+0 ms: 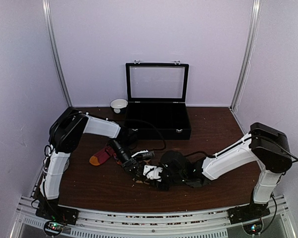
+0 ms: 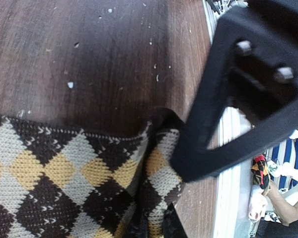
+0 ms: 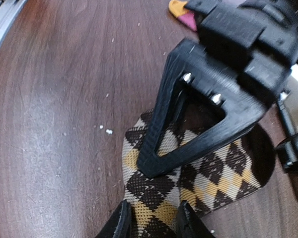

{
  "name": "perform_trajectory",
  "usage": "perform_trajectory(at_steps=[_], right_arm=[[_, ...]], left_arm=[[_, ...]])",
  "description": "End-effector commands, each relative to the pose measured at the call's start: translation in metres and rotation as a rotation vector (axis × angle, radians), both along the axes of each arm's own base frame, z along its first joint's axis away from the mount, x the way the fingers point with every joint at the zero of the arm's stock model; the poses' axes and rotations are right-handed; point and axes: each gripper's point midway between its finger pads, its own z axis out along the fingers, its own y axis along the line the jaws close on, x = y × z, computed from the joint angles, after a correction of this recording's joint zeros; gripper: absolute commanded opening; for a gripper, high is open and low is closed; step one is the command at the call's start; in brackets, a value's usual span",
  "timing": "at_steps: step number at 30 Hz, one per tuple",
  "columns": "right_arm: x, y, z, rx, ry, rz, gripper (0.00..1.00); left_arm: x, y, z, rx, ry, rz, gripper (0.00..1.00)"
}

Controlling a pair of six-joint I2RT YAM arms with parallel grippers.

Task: Roll the socks
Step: Roll the sock at the center of the board.

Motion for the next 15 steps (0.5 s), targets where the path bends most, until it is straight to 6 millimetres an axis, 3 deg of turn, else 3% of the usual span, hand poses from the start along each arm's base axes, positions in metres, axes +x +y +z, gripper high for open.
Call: perform_trajectory(at_steps=[1,8,10,15], right_arm=[[0.001,0.001,-0.022,-0.048,0.034,-0.002,0.31],[-0.004,0.001,-0.038,-0.061,0.159,-0.006,0.01],[-0.011,-0.002,-0.038,-0.052,0.231,-0.007,0.00],[-0.028,-0.015,-0.051,-0.108,0.449,-0.084,0.00]], left_arm=[[-0.003,0.019,-0.035,0.109,-0.033,-0.046,0.10],[0.006,0.020,-0.020,0.086,-0.153,-0.040,0.32],[0.013,0.022,-0.010,0.077,-0.238,-0.029,0.39],[0.029,0.027,0.017,0.045,-0.448,0.006,0.43]])
